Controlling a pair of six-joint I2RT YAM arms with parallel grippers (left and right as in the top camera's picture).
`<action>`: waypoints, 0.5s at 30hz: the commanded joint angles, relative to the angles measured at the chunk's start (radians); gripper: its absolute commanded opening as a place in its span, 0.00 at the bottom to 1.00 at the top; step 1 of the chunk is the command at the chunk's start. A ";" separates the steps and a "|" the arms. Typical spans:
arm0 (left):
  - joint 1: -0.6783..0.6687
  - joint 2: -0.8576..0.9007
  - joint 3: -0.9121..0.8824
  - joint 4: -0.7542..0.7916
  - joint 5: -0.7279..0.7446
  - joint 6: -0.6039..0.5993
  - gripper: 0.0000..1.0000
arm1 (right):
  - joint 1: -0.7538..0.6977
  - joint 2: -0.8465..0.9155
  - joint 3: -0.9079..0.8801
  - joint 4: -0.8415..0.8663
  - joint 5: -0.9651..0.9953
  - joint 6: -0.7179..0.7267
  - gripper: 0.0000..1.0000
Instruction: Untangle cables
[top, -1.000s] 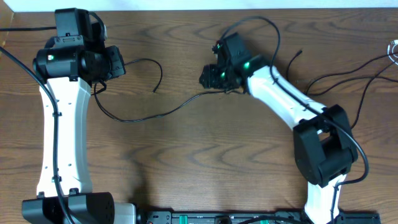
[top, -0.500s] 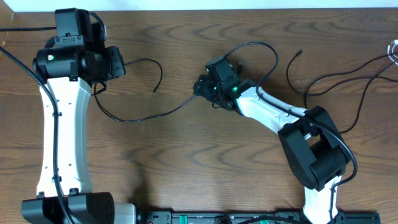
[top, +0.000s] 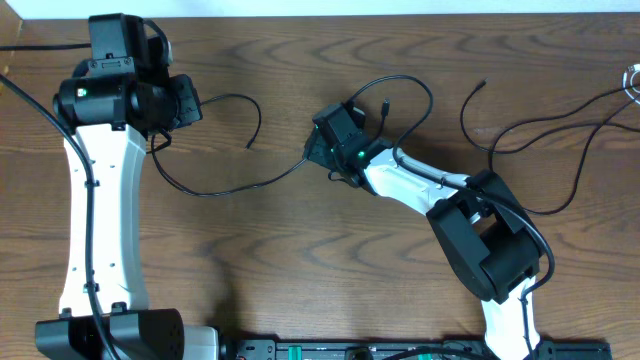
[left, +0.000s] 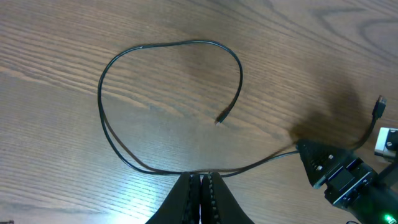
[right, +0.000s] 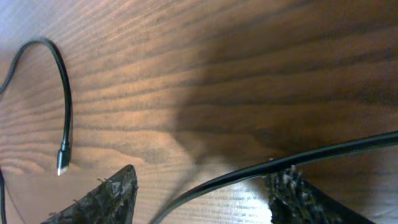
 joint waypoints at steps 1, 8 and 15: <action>0.003 0.008 -0.010 -0.003 -0.002 0.009 0.09 | 0.007 0.026 -0.009 -0.011 0.092 -0.034 0.60; 0.003 0.008 -0.010 -0.003 -0.002 0.009 0.09 | 0.023 0.055 -0.006 -0.013 0.155 -0.080 0.47; 0.003 0.008 -0.010 -0.011 -0.001 0.009 0.09 | 0.026 0.070 0.178 -0.223 0.159 -0.231 0.56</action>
